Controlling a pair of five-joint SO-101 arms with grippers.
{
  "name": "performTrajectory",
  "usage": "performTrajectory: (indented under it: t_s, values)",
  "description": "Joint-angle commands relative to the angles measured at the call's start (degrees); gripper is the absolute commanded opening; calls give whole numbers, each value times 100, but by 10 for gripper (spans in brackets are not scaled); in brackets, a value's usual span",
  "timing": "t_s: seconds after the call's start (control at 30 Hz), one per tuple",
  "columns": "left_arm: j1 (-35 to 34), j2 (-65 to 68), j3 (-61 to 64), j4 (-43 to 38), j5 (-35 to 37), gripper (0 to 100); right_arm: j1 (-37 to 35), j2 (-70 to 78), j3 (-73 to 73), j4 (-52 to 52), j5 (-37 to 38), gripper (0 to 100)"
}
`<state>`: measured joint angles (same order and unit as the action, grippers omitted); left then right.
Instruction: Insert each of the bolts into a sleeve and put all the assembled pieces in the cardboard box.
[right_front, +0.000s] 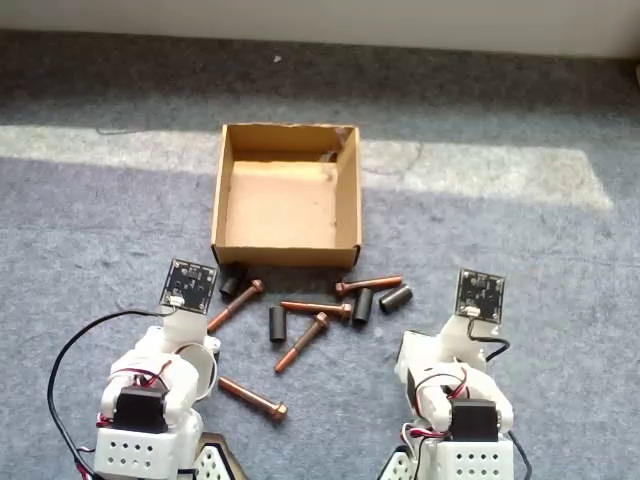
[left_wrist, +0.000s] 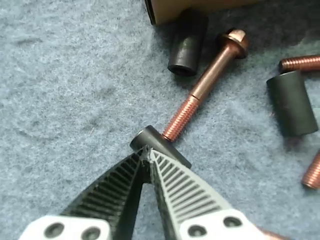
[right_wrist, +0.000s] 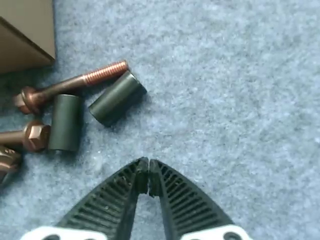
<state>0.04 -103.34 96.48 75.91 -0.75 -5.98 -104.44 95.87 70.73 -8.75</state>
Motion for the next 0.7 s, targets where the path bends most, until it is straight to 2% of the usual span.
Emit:
performTrajectory:
  t_s: [0.0, 0.1, 0.23, 0.3, 0.43, 0.5, 0.67]
  values:
    - [75, -75, -171, 53, 44, 7, -4, -66, 681, 48, -9, 5]
    - [75, -75, -558, 176, 35, 7, 66, -66, 593, -75, 325, 9]
    - [75, -75, -840, 167, 35, 7, 189, -66, 84, -479, 1960, 9]
    - [-48, -75, -866, 149, 35, 7, 224, -66, -189, -611, 2312, 9]
    - [-822, -75, -752, -457, 35, 7, 382, -57, -954, -611, 1556, 10]
    - [-1112, -75, -567, -844, 26, 7, 382, -48, -1393, -602, 1407, 10]
    - [-1305, -75, -312, -1222, 26, 7, 312, 629, -2246, -602, 730, 10]
